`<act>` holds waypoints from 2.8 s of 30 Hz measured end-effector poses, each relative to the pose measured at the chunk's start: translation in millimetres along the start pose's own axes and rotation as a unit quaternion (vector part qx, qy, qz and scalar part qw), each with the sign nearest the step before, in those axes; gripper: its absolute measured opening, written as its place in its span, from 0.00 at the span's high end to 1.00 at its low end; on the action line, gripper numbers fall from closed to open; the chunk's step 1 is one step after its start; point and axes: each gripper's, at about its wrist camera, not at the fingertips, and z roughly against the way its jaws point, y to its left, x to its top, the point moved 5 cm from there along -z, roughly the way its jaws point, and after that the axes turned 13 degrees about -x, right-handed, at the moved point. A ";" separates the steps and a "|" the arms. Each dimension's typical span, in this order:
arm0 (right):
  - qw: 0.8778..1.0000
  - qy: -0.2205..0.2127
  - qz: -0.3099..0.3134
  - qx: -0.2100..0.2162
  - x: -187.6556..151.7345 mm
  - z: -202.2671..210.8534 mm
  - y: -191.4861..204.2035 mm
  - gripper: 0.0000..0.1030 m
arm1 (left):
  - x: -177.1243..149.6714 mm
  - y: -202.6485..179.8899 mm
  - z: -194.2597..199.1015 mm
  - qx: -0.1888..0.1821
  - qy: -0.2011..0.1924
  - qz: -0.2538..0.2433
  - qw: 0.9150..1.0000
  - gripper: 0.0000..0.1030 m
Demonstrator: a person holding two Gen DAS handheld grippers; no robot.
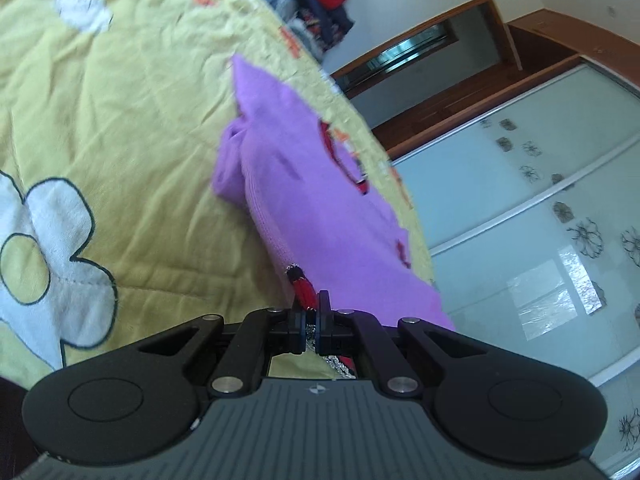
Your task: Fold small clothes
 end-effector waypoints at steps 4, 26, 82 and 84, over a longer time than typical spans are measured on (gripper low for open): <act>1.000 -0.012 -0.006 0.021 7.1 24.8 10.3 0.97 | -11.4 -22.6 17.1 -0.010 0.002 -0.017 1.000 0.97; 0.993 -0.021 -0.064 0.094 34.9 60.2 28.7 0.96 | -18.4 -52.0 73.5 -0.053 -0.061 0.040 0.996 0.97; 0.984 0.125 -0.111 -0.066 187.6 -337.2 -88.7 0.95 | 238.2 94.6 -199.3 0.075 -0.029 0.100 0.992 0.97; 0.978 0.147 -0.134 -0.067 183.6 -347.1 -96.7 0.95 | 237.1 103.7 -203.5 0.081 -0.025 0.108 0.991 0.97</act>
